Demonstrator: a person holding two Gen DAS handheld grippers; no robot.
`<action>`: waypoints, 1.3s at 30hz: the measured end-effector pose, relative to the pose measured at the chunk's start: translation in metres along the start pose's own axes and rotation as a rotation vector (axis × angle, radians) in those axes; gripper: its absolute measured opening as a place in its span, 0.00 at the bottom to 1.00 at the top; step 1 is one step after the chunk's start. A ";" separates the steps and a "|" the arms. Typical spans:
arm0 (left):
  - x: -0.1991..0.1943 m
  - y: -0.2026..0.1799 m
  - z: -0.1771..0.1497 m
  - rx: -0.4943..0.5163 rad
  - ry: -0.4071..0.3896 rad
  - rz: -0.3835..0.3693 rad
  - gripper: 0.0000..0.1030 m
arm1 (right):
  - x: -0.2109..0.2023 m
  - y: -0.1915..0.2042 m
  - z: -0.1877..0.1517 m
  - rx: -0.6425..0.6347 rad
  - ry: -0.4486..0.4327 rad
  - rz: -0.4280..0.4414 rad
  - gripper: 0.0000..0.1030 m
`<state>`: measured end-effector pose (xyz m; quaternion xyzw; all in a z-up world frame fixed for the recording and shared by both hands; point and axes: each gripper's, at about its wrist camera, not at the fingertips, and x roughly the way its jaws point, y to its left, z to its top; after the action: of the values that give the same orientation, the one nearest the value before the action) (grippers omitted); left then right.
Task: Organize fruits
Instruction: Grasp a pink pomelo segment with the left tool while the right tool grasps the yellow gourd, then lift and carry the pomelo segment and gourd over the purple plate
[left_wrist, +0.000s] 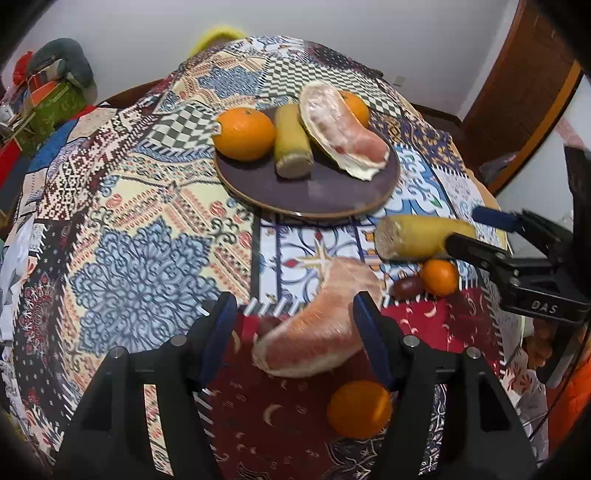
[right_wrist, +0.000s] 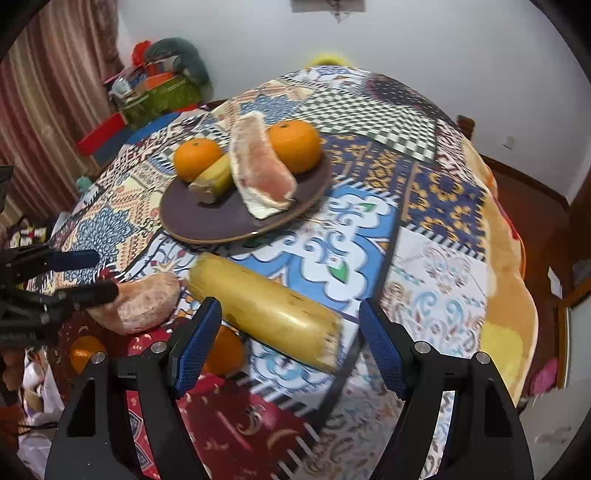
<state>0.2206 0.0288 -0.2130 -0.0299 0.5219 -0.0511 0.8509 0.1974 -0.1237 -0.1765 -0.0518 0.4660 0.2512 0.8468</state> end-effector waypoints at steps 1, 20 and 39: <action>0.001 -0.001 -0.002 -0.002 0.005 -0.004 0.64 | 0.002 0.004 0.001 -0.014 0.004 0.005 0.72; 0.015 -0.023 -0.004 0.080 0.011 0.013 0.69 | 0.014 0.007 0.002 -0.077 0.004 -0.001 0.53; 0.032 0.012 0.014 -0.041 -0.012 0.055 0.59 | -0.006 -0.032 -0.020 0.058 0.032 -0.068 0.45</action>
<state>0.2486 0.0369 -0.2361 -0.0334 0.5185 -0.0170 0.8543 0.1941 -0.1601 -0.1873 -0.0472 0.4846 0.2079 0.8484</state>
